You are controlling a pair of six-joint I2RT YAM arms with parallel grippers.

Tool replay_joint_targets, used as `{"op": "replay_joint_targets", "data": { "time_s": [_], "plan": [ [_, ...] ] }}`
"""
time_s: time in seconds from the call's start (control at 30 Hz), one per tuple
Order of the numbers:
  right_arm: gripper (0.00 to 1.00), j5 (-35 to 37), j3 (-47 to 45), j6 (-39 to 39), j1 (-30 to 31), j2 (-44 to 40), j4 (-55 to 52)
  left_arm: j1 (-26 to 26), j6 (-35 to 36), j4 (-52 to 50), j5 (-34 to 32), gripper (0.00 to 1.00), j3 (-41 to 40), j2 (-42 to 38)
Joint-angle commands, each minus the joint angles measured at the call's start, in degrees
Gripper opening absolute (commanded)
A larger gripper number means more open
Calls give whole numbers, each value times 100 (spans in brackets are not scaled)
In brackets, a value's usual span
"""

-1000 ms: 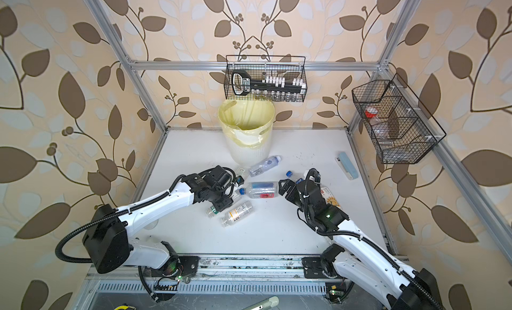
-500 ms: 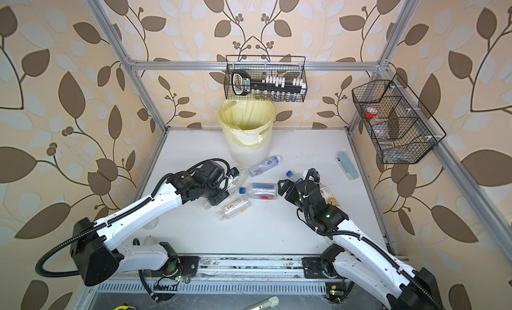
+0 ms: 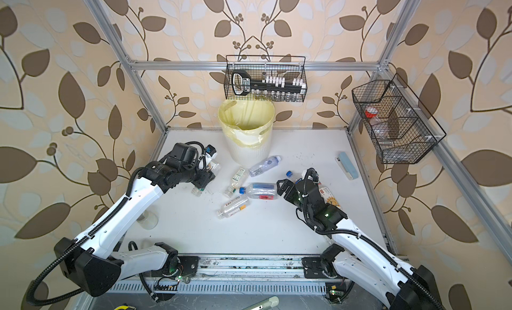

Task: Throw the plastic bottles in the bin
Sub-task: Throw the plastic bottle into the trash bin.

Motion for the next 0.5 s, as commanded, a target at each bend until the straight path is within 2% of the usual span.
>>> {"op": "replay_joint_targets", "data": {
  "time_s": [0.0,0.2,0.47],
  "plan": [
    [100,27,-104,87,32,-8,53,180,-229,-38,384,57,407,-369],
    [100,79,-179,118,36,-83,96,424,-501,269,513,56,477,-796],
    [100,72,-256,70,36,-88,109,524,-678,372,589,56,219,-876]
  ]
}}
